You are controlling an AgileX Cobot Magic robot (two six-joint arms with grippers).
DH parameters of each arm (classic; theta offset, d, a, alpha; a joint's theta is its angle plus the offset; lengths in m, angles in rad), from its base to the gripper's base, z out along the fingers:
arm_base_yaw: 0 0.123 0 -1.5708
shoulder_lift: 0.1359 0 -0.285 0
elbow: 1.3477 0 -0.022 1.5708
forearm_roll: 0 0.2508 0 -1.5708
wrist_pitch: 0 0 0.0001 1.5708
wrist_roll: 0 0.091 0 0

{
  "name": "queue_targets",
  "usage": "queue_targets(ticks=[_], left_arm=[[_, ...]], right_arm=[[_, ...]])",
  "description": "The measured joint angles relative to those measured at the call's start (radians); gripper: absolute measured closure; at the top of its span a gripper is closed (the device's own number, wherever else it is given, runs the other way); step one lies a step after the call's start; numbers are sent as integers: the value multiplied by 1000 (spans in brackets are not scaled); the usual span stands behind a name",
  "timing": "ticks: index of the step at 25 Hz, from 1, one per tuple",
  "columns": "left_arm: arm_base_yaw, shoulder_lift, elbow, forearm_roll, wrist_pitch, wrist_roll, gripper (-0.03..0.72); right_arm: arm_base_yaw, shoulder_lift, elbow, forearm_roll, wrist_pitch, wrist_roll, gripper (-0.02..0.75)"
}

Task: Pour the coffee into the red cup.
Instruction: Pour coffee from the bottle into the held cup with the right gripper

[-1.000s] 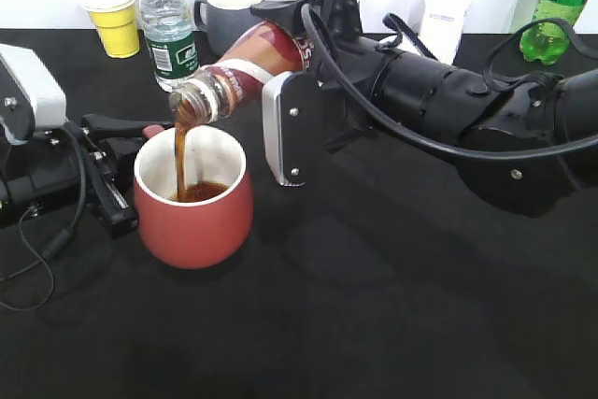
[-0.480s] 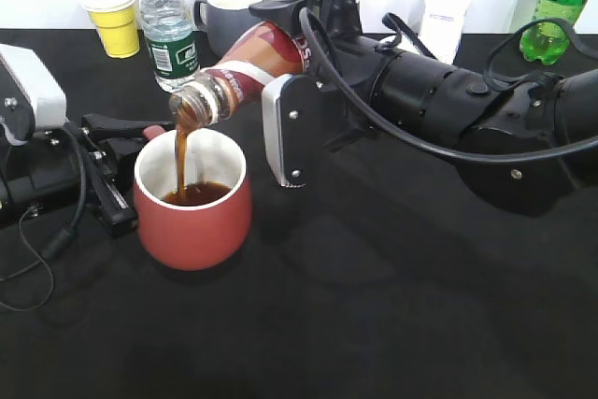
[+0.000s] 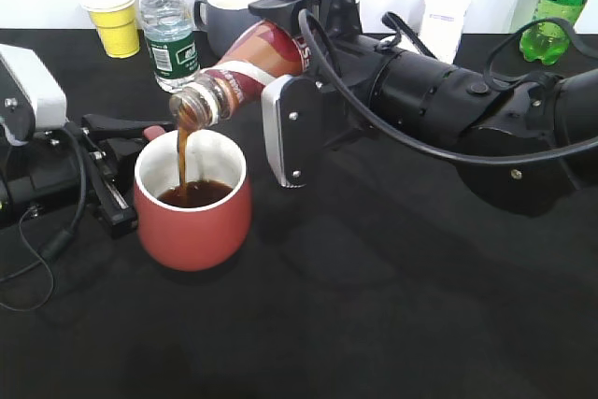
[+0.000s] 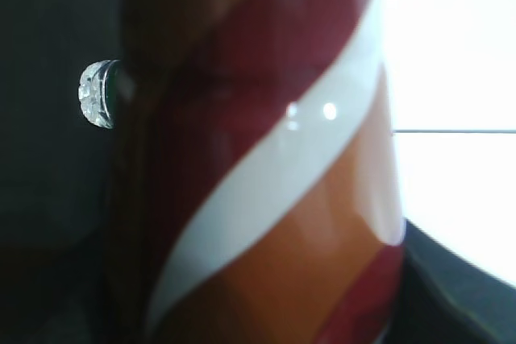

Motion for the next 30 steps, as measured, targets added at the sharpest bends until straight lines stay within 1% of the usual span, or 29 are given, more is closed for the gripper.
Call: queue_targets(ticks=[30], left_arm=[[0, 0, 0, 0, 1, 3, 604]], right_arm=[[0, 0, 0, 0, -24, -31, 209]])
